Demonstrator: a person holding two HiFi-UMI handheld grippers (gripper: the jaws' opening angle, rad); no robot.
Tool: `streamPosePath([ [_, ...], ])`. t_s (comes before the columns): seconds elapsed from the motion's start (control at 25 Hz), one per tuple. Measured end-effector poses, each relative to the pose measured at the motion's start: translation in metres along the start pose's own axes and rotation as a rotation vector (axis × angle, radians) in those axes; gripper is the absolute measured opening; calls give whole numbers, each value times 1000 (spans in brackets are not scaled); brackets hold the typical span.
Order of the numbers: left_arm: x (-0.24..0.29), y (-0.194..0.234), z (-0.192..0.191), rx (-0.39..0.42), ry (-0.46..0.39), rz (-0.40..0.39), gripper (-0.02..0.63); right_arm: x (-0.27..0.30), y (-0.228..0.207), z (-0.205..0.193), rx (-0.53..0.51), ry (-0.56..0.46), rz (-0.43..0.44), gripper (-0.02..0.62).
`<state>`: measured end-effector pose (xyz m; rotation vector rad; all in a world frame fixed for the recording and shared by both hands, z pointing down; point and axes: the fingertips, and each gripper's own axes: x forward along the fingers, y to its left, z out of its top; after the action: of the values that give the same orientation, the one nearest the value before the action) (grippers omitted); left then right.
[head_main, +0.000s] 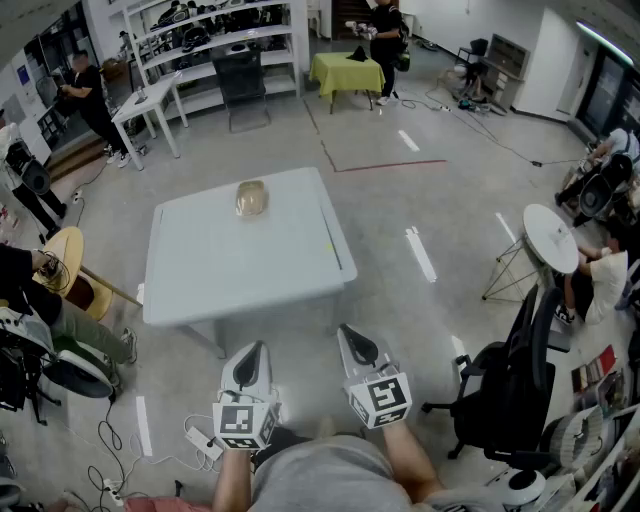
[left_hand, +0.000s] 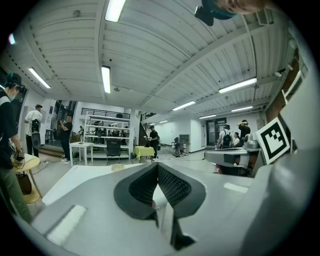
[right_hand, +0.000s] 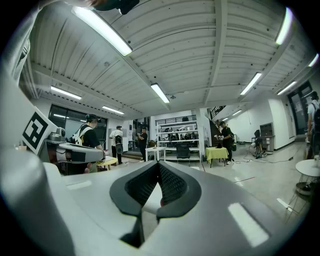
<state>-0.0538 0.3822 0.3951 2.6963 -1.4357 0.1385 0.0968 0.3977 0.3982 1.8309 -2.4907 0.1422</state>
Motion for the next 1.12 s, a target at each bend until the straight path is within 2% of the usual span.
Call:
streamPosePath([
  [0.52, 21, 15, -4, -6, 15, 5, 11, 27, -10, -5, 36, 7, 3, 5],
  [0.8, 76, 34, -5, -15, 40, -24, 11, 73, -34, -5, 45, 28, -13, 5],
  [1.12, 154, 71, 2, -22, 60, -45, 11, 150, -70, -1, 46, 58, -27, 5],
])
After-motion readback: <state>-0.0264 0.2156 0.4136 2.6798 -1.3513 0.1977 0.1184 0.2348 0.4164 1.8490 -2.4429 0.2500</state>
